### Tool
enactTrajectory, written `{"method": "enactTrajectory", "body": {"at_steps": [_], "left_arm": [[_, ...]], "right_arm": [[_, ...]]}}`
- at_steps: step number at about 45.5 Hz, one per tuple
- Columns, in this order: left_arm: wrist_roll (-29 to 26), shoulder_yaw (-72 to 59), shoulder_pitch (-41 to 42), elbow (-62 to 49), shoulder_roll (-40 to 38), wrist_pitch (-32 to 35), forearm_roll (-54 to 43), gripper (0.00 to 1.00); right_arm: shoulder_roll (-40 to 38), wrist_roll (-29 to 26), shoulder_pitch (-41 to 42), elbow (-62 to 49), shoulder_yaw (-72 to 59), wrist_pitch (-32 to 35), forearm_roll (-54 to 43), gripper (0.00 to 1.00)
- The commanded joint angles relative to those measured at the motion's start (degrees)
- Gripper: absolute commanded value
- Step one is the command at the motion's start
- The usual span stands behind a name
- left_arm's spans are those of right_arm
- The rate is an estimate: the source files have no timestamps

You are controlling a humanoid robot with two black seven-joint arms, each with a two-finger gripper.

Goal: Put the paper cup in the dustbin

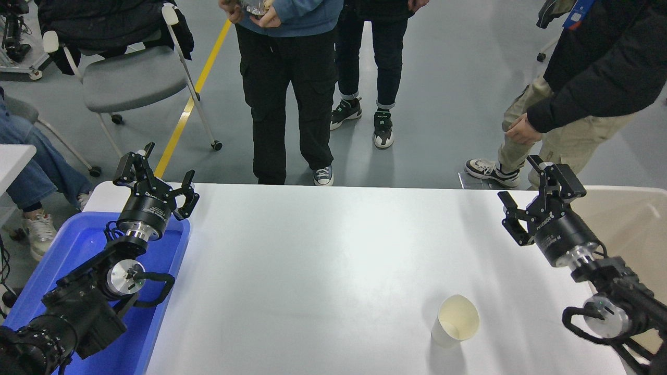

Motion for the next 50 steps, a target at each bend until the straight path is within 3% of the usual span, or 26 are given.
{"method": "enactTrajectory", "body": {"at_steps": [1, 7, 16, 35, 42, 50], "left_arm": [[0.0, 0.0, -0.03, 0.0, 0.02, 0.0, 0.0, 1.0], [0.0, 0.0, -0.03, 0.01, 0.02, 0.0, 0.0, 1.0], [0.0, 0.0, -0.03, -0.08, -0.06, 0.0, 0.0, 1.0], [0.0, 0.0, -0.03, 0.01, -0.06, 0.0, 0.0, 1.0], [0.0, 0.0, -0.03, 0.01, 0.02, 0.0, 0.0, 1.0], [0.0, 0.0, -0.03, -0.08, -0.06, 0.0, 0.0, 1.0]], "right_arm": [[-8.68, -10.75, 7.32, 6.54, -13.08, 0.36, -5.67, 0.99], [-12.11, -16.13, 10.66, 11.37, -15.9, 0.54, -7.07, 0.99], [-17.56, -15.87, 23.04, 15.33, -33.46, 2.12, -20.95, 0.99], [-17.03, -15.78, 47.48, 15.16, -62.03, 1.16, -33.53, 0.98], [-15.19, -15.61, 51.97, 15.16, -69.15, 1.16, -37.39, 0.99], [-11.5, -15.17, 51.62, 14.81, -74.96, 0.46, -42.93, 0.99]]}}
